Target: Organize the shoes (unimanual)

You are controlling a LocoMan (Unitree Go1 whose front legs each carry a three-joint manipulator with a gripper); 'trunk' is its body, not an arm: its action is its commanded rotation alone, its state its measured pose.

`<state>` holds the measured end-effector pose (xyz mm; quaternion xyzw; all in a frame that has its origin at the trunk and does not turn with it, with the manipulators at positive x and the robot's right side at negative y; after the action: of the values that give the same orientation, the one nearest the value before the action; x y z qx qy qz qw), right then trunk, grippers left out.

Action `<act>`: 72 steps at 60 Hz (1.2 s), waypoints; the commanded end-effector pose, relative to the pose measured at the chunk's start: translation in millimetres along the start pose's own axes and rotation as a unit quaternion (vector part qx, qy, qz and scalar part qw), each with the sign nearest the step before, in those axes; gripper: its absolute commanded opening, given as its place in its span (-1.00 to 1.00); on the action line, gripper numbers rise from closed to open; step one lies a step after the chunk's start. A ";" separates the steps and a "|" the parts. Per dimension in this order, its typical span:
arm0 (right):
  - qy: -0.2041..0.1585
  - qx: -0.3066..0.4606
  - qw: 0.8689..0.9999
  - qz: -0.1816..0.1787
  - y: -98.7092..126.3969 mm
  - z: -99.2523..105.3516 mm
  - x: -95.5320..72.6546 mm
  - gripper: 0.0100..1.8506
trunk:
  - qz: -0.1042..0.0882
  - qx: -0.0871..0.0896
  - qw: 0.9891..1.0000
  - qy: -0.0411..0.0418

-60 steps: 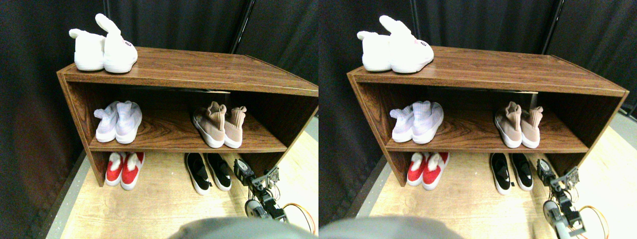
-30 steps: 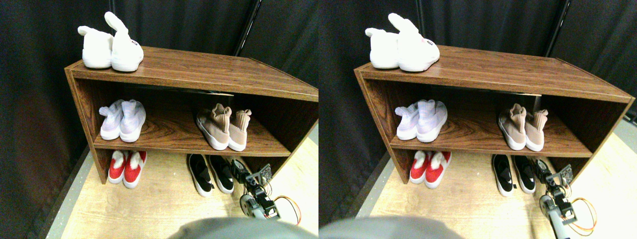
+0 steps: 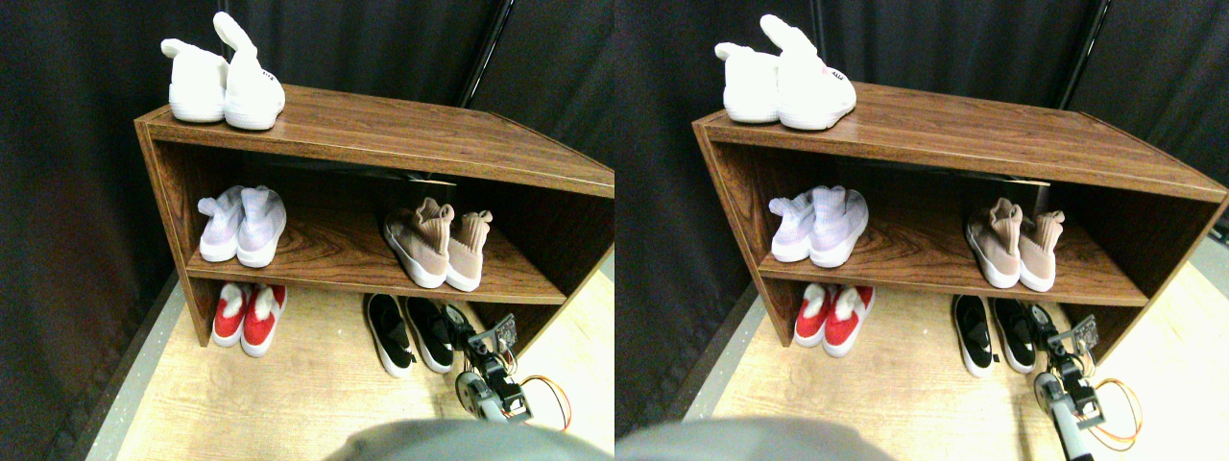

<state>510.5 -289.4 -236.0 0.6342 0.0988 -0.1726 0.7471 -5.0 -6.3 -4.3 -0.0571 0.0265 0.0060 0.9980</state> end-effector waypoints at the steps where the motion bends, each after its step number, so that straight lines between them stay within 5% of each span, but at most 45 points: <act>1: 0.012 -0.007 1.000 0.007 4.6 -9.0 -2.0 -0.95 | 0.010 -0.015 1.000 0.015; 24: 0.019 0.000 1.000 0.017 12.1 -20.2 -14.0 -0.95 | 0.011 -0.017 1.000 0.016; 44: -0.008 -0.005 1.000 0.027 6.5 -6.8 -25.2 -0.95 | 0.007 -0.013 1.000 0.017; 72: 0.030 -0.013 0.997 0.064 14.6 -15.8 -50.6 -0.95 | 0.001 -0.012 1.000 0.013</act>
<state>468.4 -272.9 -216.4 0.6343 0.0928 -0.1331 0.7558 -4.2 -7.3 -4.6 -0.0533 0.0327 0.0037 0.9980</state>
